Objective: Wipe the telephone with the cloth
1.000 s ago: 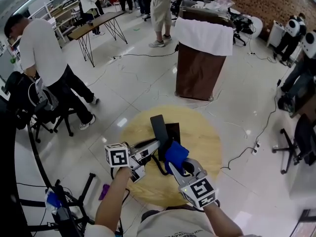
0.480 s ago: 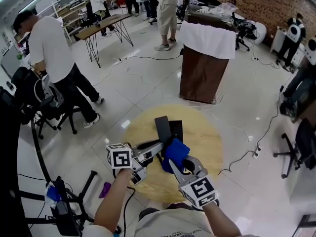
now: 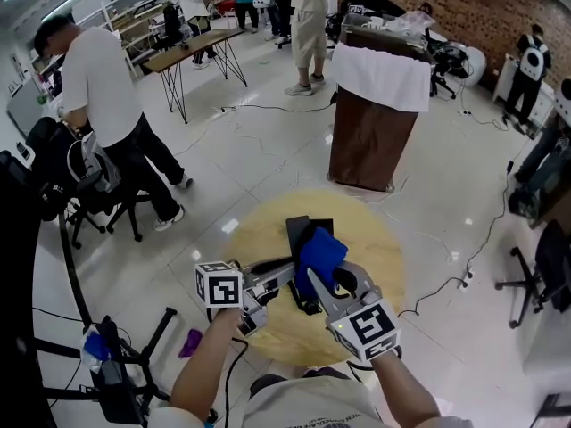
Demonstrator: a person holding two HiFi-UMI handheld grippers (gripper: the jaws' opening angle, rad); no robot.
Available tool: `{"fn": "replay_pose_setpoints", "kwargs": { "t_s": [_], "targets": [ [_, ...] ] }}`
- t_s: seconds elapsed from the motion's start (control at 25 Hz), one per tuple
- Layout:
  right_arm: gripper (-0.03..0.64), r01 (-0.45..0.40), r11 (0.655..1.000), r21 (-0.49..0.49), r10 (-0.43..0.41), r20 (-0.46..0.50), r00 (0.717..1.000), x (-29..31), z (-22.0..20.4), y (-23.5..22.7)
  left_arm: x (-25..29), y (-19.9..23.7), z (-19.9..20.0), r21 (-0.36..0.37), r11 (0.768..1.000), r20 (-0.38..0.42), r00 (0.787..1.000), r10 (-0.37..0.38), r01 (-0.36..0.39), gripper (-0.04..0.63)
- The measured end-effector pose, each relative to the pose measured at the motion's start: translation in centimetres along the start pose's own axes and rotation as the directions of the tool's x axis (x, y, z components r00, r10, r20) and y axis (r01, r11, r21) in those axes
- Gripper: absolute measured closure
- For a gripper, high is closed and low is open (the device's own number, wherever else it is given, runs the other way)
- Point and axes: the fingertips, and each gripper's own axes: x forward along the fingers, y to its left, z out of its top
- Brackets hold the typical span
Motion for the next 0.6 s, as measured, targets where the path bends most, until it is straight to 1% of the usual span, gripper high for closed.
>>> {"fn": "replay_pose_setpoints", "kwargs": {
  "t_s": [0.2,0.36,0.6],
  "targets": [
    [0.555,-0.006,0.999,-0.037,0.006,0.001,1.000,0.1,1.0,-0.1,-0.1,-0.6,-0.2,0.003,1.000,0.000,1.000,-0.001,0.001,0.534],
    [0.555,-0.011,0.998,-0.058,0.013,0.019,1.000,0.4,1.8,-0.3,-0.5,-0.8,-0.8,0.013,1.000,-0.009,1.000,0.005,-0.005,0.534],
    [0.555,-0.006,0.995,-0.097,0.012,0.053,0.999,1.1,4.2,-1.4,-0.3,-1.2,-1.5,0.028,1.000,-0.026,1.000,0.009,-0.009,0.534]
  ]
}}
